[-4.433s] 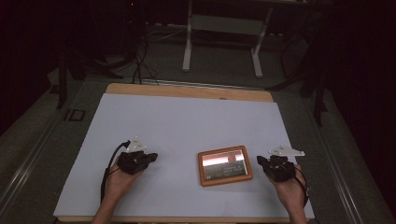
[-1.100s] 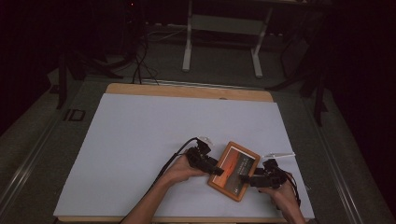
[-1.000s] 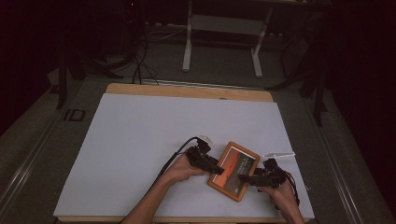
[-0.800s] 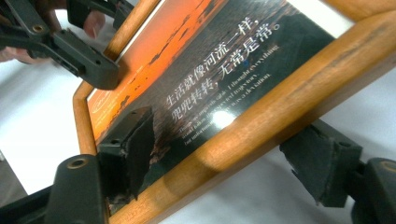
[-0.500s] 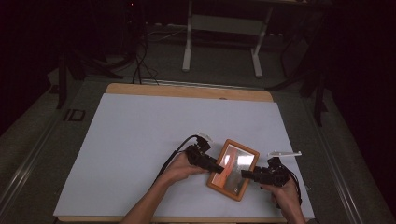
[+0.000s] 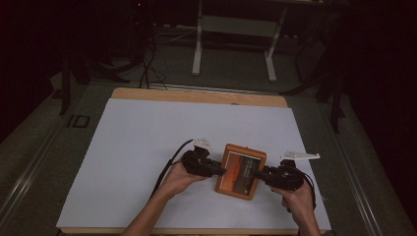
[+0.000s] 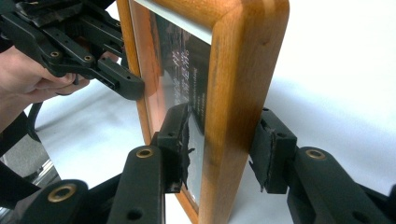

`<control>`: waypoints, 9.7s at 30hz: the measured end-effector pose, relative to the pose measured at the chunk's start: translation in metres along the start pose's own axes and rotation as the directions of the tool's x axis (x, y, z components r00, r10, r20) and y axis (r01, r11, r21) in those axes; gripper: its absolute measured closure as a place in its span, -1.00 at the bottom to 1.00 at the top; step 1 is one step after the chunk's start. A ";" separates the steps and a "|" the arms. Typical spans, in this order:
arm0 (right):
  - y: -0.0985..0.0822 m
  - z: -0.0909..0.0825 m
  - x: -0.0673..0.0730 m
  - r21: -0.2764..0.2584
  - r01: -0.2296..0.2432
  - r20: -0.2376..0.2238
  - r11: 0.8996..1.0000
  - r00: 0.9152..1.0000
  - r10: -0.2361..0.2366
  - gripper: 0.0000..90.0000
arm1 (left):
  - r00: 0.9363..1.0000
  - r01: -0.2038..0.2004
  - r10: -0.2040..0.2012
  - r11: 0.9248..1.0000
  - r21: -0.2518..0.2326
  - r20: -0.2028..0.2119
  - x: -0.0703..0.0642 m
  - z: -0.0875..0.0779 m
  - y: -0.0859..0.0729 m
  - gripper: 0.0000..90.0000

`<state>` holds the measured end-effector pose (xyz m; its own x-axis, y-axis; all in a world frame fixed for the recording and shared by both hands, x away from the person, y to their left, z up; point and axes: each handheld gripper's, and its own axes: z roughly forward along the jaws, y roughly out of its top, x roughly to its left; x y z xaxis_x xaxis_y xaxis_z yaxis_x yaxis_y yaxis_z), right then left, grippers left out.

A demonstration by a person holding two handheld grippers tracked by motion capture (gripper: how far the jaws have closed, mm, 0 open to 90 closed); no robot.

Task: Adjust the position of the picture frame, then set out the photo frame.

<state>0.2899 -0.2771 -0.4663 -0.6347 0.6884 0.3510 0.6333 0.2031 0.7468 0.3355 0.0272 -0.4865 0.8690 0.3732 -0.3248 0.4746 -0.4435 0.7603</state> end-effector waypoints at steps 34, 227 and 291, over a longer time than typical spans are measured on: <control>0.053 0.088 0.034 -0.003 0.054 -0.151 0.999 0.987 -0.054 0.31 | 0.967 0.202 -0.215 0.974 -0.104 -0.133 0.024 -0.087 -0.046 0.52; 0.075 0.168 -0.004 0.217 0.197 0.256 0.956 0.933 -0.251 1.00 | 0.917 0.284 -0.318 0.944 -0.166 -0.241 0.001 -0.044 -0.054 -0.17; 0.096 0.046 0.026 0.059 0.422 0.215 0.905 0.880 -0.424 0.64 | 0.910 -0.005 -0.029 0.997 -0.080 -0.413 -0.058 0.002 0.001 0.52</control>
<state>0.3545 -0.2077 -0.4109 -0.7318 0.6691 -0.1294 0.3311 0.5151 0.7906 0.2859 0.0039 -0.4680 0.7199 0.6888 -0.0851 0.4578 -0.3790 0.8042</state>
